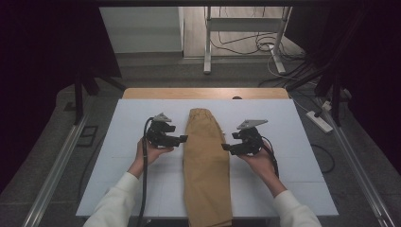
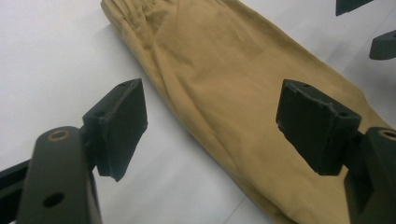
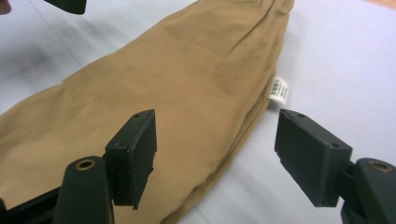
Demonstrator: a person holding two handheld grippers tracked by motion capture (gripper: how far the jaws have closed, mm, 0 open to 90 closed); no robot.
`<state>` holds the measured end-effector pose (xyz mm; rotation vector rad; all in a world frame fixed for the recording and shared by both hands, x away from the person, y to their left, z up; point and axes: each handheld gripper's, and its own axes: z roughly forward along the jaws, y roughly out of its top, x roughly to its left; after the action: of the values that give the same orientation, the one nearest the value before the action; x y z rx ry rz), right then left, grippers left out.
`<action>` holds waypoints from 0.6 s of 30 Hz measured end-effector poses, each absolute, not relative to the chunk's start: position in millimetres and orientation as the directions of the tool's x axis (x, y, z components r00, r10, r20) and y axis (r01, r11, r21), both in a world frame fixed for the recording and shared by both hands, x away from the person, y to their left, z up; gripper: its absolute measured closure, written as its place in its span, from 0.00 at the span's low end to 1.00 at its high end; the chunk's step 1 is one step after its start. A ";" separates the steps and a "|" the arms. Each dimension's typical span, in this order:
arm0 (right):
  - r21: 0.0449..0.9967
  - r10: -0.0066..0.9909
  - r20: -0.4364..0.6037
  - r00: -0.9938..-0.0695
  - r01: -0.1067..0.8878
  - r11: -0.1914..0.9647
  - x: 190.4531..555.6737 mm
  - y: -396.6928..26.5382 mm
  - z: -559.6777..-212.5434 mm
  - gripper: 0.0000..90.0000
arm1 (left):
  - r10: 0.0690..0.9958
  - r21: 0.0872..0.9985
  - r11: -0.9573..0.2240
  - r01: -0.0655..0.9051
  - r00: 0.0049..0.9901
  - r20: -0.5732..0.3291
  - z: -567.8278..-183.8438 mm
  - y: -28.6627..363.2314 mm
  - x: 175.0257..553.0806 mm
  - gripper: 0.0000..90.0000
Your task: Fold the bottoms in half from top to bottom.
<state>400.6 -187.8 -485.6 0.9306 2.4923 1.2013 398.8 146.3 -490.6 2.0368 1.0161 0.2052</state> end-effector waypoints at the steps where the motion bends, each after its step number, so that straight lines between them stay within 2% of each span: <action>1: 0.763 0.627 0.075 -0.776 0.450 0.465 402.3 -187.0 -486.5 0.33 | 0.725 0.737 -0.330 0.590 0.658 -0.203 -490.8 146.1 400.2 0.27; 18: 0.760 0.642 0.081 -0.762 0.464 0.456 425.1 -177.1 -479.0 0.33 | 0.728 0.735 -0.344 0.584 0.660 -0.184 -491.0 144.5 424.0 0.27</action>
<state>425.1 -177.1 -479.0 0.9610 2.4874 1.1953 424.0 144.5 -491.0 2.0545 1.0145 0.2230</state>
